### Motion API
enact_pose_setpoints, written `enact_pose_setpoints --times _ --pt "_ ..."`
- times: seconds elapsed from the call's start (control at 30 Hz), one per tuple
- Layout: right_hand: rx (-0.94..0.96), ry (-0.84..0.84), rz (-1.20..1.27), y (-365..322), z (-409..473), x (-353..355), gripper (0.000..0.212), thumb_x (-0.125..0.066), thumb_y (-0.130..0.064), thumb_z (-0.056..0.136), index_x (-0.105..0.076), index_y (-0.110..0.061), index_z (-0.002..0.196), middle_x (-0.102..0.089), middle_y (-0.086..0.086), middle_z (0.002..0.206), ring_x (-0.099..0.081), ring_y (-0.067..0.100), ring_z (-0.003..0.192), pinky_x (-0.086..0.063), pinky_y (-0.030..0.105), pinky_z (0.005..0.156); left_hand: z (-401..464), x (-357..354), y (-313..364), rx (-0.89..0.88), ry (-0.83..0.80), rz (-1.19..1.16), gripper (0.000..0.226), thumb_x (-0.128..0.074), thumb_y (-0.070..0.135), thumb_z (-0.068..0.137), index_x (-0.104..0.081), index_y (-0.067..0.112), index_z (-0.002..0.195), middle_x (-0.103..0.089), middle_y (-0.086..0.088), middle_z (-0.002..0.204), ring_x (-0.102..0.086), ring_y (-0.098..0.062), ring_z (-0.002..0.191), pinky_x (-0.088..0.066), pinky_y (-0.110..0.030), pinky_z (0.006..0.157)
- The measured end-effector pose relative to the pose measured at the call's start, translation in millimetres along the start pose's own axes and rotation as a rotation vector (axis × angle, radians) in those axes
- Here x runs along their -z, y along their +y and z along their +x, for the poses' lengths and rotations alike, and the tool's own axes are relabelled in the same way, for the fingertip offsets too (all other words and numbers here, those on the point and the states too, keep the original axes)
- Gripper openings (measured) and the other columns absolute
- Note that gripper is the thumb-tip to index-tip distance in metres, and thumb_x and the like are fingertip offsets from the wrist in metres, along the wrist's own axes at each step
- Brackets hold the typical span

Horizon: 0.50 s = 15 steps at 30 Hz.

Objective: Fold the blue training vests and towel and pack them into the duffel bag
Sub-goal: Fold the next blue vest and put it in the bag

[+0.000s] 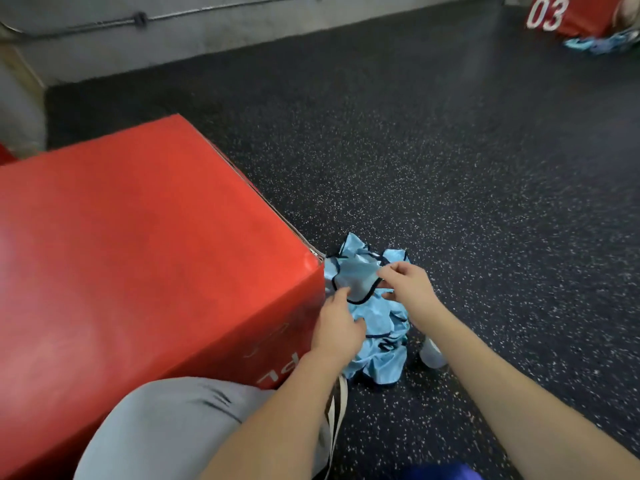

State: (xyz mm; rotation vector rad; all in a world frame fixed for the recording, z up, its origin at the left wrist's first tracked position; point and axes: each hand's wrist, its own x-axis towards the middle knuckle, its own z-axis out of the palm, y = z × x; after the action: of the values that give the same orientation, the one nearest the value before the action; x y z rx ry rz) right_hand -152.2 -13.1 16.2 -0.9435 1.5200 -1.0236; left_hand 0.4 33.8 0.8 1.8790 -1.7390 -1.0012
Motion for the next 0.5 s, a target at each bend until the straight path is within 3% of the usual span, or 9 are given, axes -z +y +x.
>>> enact_pose_setpoints --times 0.17,0.27,0.33,0.43,0.5 --pt "0.126 -0.075 0.057 -66 -47 -4 0.018 -0.067 -0.007 0.090 -0.060 -0.012 0.074 -0.062 0.001 0.067 -0.060 0.014 0.068 -0.051 0.029 0.064 -33 27 9 -0.097 0.130 -0.159 0.063 -0.074 0.027 0.087 -0.044 0.036 0.142 -0.046 0.009 0.136 -0.063 -0.014 0.102 -0.053 -0.031 0.091" --pt "0.214 -0.132 0.102 -107 -74 -10 0.023 -0.067 -0.007 0.092 -0.058 -0.013 0.072 -0.059 -0.004 0.061 -0.057 0.008 0.062 -0.051 0.027 0.063 -46 54 22 -0.141 0.257 -0.282 0.066 -0.078 0.030 0.086 -0.046 0.037 0.144 -0.045 0.012 0.135 -0.056 -0.008 0.111 -0.045 -0.022 0.099" --pt "0.264 -0.164 0.140 -136 -89 -18 0.024 -0.067 -0.007 0.092 -0.058 -0.014 0.071 -0.059 -0.003 0.063 -0.058 0.007 0.062 -0.050 0.028 0.063 -50 81 34 -0.176 0.362 -0.334 0.057 -0.078 0.034 0.085 -0.055 0.036 0.137 -0.053 0.015 0.125 -0.055 -0.006 0.110 -0.044 -0.023 0.099" --pt "0.349 -0.211 0.173 -176 -109 -29 0.026 -0.067 -0.006 0.092 -0.058 -0.016 0.069 -0.062 0.001 0.068 -0.059 0.010 0.063 -0.050 0.028 0.063 -56 133 58 -0.245 0.354 -0.387 0.015 -0.076 0.032 0.087 -0.074 0.035 0.101 -0.071 0.020 0.092 -0.066 -0.009 0.083 -0.052 -0.030 0.079" --pt "0.414 -0.223 0.170 -200 -121 -37 0.024 -0.067 -0.006 0.092 -0.058 -0.015 0.072 -0.061 -0.002 0.064 -0.059 0.008 0.061 -0.050 0.026 0.061 -62 171 74 -0.276 0.346 -0.411 0.011 -0.071 0.022 0.089 -0.077 0.030 0.087 -0.074 0.011 0.075 -0.070 -0.015 0.067 -0.051 -0.031 0.061"
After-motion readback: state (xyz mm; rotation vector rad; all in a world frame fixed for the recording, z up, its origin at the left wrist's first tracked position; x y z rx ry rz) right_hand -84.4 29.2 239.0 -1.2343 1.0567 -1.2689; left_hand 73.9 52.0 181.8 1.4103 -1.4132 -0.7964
